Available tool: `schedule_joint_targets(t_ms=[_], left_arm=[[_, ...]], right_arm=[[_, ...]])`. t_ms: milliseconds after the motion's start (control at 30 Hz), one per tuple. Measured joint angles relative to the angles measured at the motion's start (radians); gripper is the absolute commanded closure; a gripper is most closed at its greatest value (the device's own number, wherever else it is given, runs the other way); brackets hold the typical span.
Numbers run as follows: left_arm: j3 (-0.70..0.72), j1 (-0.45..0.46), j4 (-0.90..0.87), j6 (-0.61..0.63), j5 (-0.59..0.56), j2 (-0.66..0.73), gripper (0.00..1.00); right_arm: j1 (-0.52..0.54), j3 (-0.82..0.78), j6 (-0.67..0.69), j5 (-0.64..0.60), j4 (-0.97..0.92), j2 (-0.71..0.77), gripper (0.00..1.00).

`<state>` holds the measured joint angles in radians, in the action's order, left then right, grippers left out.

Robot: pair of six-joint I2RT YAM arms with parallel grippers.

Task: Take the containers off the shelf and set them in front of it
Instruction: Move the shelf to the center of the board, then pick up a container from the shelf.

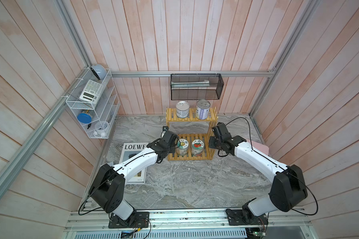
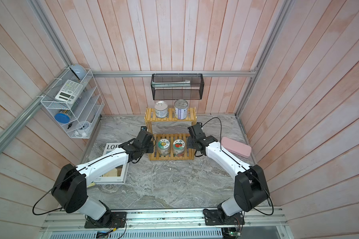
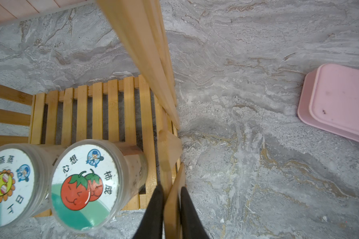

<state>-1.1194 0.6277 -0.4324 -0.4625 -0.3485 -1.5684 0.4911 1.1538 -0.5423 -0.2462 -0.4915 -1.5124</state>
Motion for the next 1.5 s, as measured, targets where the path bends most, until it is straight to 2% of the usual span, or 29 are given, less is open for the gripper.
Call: schedule_joint_targets(t_ms=[267, 400, 467, 500, 567, 733, 900, 1233, 1333, 1500], left_arm=[[0.009, 0.013, -0.046, 0.005, -0.001, 0.014, 0.5], [0.009, 0.015, -0.052, 0.01, -0.007, 0.026, 0.27], [0.009, 0.019, -0.053, 0.008, -0.013, 0.034, 0.07], [0.009, 0.02, -0.055, 0.013, -0.017, 0.037, 0.0], [0.009, 0.025, -0.057, 0.009, -0.026, 0.048, 0.0], [0.009, 0.042, -0.071, 0.006, -0.049, 0.1, 0.0], [0.008, 0.051, -0.084, 0.009, -0.071, 0.182, 0.0], [0.007, 0.039, -0.082, 0.031, -0.105, 0.279, 0.0], [0.013, 0.005, -0.06, 0.033, -0.086, 0.281, 0.0], [0.084, -0.09, 0.018, 0.032, 0.021, 0.322, 0.0]], right_arm=[[0.0, -0.015, -0.016, -0.012, -0.011, 0.0, 0.63], [-0.002, -0.019, -0.017, -0.021, -0.026, 0.0, 0.52], [-0.003, -0.023, -0.014, -0.027, -0.035, 0.0, 0.44], [-0.005, -0.024, -0.015, -0.029, -0.042, 0.0, 0.39], [-0.008, -0.029, -0.01, -0.038, -0.058, 0.0, 0.3], [-0.012, -0.036, -0.001, -0.053, -0.09, 0.014, 0.17], [-0.014, -0.043, 0.017, -0.071, -0.115, 0.089, 0.02], [-0.016, -0.084, 0.126, -0.076, -0.078, 0.373, 0.02], [-0.017, -0.013, 0.179, -0.038, -0.081, 0.389, 0.02], [-0.018, 0.155, 0.272, 0.079, -0.077, 0.336, 0.02]])
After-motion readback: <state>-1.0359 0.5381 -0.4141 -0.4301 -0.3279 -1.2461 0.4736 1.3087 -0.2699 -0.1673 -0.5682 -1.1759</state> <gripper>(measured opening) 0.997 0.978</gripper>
